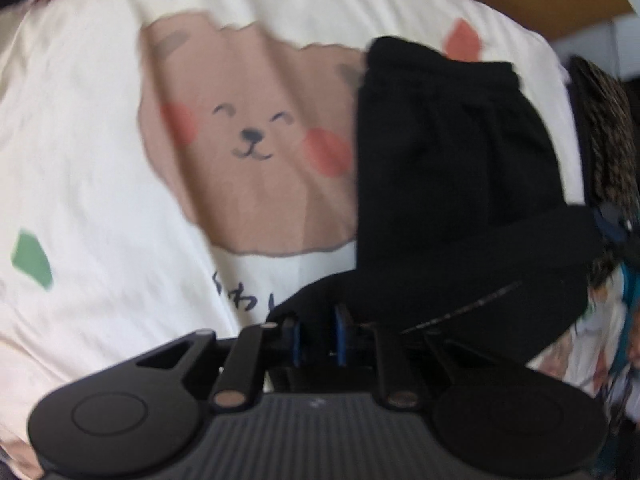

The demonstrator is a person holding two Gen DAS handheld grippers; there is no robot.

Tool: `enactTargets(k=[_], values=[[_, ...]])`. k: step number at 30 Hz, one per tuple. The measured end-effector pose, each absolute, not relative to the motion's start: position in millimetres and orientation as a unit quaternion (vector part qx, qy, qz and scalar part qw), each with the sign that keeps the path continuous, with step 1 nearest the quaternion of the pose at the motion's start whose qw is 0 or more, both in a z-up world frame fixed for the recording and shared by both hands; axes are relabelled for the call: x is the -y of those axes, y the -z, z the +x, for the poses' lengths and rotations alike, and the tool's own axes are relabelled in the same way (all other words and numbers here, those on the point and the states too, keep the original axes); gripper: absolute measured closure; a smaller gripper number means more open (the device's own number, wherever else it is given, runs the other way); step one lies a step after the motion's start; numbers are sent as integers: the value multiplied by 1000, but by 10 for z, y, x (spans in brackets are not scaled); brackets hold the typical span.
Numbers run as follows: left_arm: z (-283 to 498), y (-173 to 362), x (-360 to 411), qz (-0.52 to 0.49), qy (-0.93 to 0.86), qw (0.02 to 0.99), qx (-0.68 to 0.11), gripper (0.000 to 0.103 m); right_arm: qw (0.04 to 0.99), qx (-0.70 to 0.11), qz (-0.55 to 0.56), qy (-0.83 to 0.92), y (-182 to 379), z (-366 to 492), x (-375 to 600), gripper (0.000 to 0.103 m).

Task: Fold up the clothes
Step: 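Open the right gripper and release the shorts edge while the left gripper holds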

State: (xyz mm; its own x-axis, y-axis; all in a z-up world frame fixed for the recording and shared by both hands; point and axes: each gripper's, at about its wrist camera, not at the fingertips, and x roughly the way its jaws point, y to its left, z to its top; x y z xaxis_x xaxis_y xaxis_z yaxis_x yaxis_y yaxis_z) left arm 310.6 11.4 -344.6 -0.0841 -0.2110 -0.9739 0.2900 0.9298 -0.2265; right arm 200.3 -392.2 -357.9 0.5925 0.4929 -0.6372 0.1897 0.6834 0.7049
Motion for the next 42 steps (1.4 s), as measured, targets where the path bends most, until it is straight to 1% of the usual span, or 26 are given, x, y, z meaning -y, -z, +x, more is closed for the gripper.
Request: enactTargets(k=[2,5,6,7,8,9,10,14,17,18,19,20,21,22,24,27,30,32,36,42], values=[[3108,3331,-71,38,203,677,-706,86,808,-437,384,-91,3532,1987,3953,70],[3100,3196,-41,50,227,681,-695,81,817,-434,370,-89,3455,1947,3959,70],[3079,3166,-57,56,230,686,-688,77,820,-433,364,-89,3429,1931,3954,69],[3062,3139,-76,62,234,691,-681,68,823,-433,357,-90,3406,1915,3945,68],[3065,3124,-99,67,237,698,-672,64,826,-434,349,-91,3388,1898,3931,62],[3072,3113,-107,71,239,706,-663,56,829,-435,340,-94,3369,1881,3914,57],[3077,3104,-123,73,240,714,-654,51,832,-435,329,-100,3351,1862,3892,54],[3076,3128,-313,61,234,735,-633,50,843,-443,284,-110,3303,1792,3792,50],[2990,3211,-403,75,237,740,-625,49,849,-448,262,-105,3298,1745,3727,47],[2955,3236,-422,82,239,741,-623,47,850,-450,255,-102,3297,1730,3706,46],[2918,3258,-441,88,241,742,-620,42,851,-452,249,-100,3296,1711,3682,45],[2878,3260,-464,90,245,744,-616,39,852,-455,242,-98,3296,1687,3653,43],[2832,3258,-493,86,252,746,-611,33,852,-457,235,-97,3297,1664,3624,40],[2785,3258,-518,82,261,747,-605,29,854,-459,226,-97,3298,1640,3590,39],[2699,3293,-535,90,271,752,-594,25,856,-464,204,-100,3307,1587,3510,37],[2603,3433,-526,107,269,758,-585,25,858,-472,177,-98,3346,1534,3403,34],[2565,3585,-542,86,264,754,-596,25,859,-480,154,-91,3421,1509,3310,34],[2551,3644,-517,98,252,756,-596,28,858,-487,139,-86,3479,1514,3247,33],[2526,3675,-489,97,258,762,-585,29,864,-489,91,-78,3554,1516,3115,33],[2484,3732,-408,143,252,769,-570,29,866,-494,49,-61,3666,1566,3039,33]])
